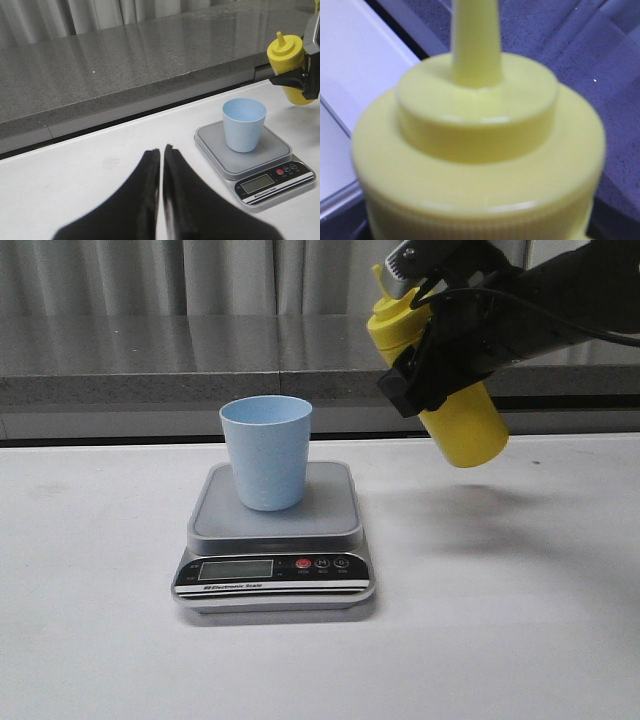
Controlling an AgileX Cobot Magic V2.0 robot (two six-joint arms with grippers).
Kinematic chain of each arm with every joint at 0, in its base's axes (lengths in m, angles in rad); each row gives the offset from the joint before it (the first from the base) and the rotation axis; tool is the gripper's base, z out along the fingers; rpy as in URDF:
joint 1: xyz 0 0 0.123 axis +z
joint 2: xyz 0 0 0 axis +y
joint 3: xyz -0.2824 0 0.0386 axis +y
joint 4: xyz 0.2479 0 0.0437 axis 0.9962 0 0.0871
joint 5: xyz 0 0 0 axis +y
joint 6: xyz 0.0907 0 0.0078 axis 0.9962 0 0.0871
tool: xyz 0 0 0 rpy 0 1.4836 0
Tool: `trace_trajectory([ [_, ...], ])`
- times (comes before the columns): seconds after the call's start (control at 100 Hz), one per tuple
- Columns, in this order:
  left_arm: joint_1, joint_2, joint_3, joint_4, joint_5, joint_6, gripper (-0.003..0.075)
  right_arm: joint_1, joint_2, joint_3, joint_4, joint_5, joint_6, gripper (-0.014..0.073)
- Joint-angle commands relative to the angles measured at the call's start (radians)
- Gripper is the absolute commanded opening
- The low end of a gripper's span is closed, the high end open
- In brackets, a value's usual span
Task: Pour seasoning into cup on scale with both arms
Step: 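Lift the yellow bottle and tilt its nozzle toward the cup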
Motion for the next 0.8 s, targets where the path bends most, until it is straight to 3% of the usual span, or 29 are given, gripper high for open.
trace_trajectory([
  [0.0, 0.002, 0.010, -0.026, -0.003, -0.073, -0.010, 0.0010, 0.010, -0.056, -0.087, -0.134, 0.046, -0.013, 0.0066],
  [0.19, 0.002, 0.010, -0.026, -0.003, -0.073, -0.010, 0.0010, 0.048, -0.056, -0.208, -0.433, 0.242, -0.012, 0.0066],
  [0.49, 0.002, 0.010, -0.026, -0.003, -0.073, -0.010, 0.0010, 0.121, -0.047, -0.253, -0.755, 0.416, -0.008, 0.0066],
  [0.79, 0.002, 0.010, -0.026, -0.003, -0.073, -0.010, 0.0010, 0.212, -0.011, -0.256, -0.993, 0.554, -0.006, 0.0066],
])
